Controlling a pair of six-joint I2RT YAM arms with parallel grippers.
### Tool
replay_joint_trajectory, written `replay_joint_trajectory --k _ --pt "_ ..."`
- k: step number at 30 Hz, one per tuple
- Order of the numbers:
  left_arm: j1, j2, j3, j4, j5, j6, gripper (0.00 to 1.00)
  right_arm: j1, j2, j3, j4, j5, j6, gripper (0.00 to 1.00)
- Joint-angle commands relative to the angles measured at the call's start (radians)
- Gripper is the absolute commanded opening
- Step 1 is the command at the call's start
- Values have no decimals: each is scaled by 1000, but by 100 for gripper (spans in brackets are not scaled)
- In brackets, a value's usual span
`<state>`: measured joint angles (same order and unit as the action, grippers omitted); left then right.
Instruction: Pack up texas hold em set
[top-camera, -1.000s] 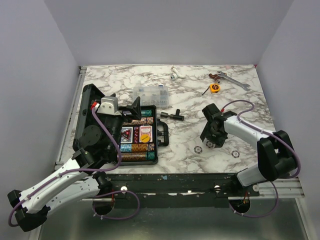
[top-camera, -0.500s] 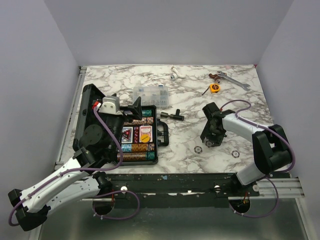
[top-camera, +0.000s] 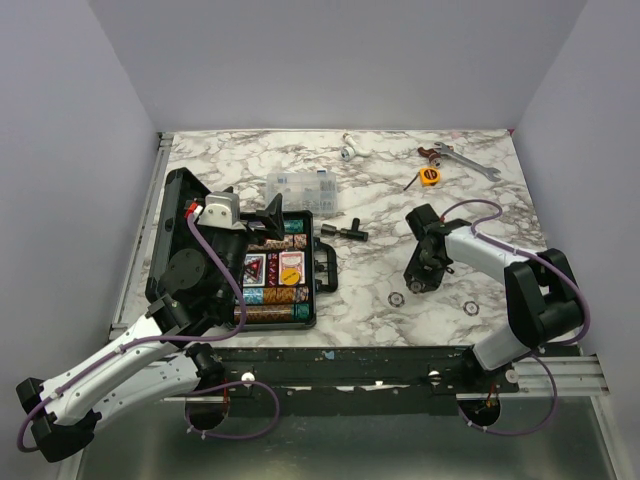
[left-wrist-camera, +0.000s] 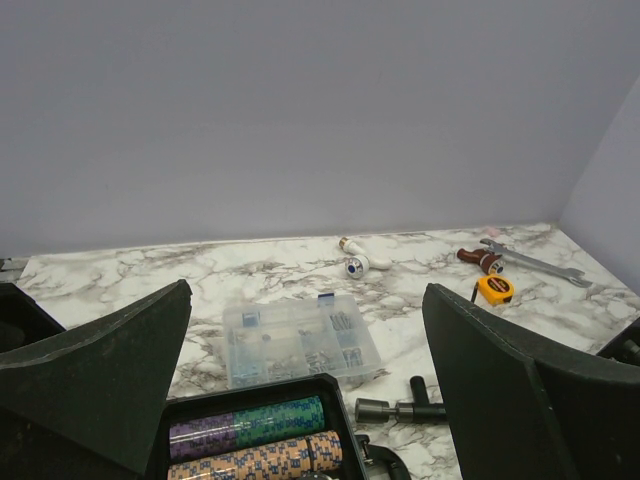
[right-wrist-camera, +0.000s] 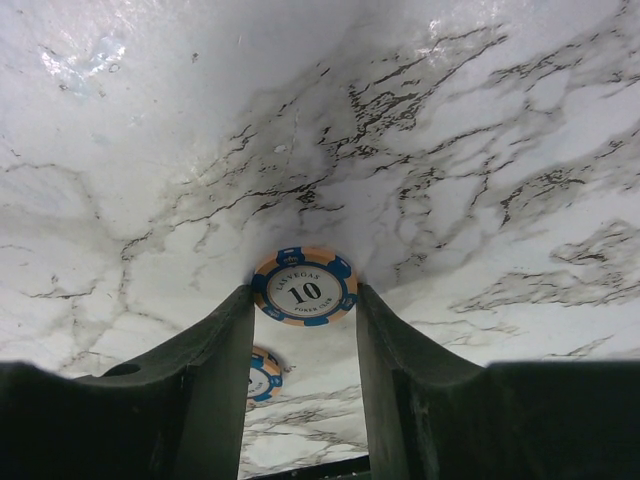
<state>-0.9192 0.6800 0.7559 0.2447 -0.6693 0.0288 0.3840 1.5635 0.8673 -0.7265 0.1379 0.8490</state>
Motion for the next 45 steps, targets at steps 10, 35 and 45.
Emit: replay_joint_trajectory --k 10,35,45 --pt "-9 -3 23 1 24 -13 98 -4 -120 76 -116 -35 -22 27" --pt "-9 5 34 -21 36 -23 98 157 -109 -25 -19 -168 102 32" --pt "-9 -2 34 -21 34 -23 98 159 -84 -24 -17 -143 102 34"
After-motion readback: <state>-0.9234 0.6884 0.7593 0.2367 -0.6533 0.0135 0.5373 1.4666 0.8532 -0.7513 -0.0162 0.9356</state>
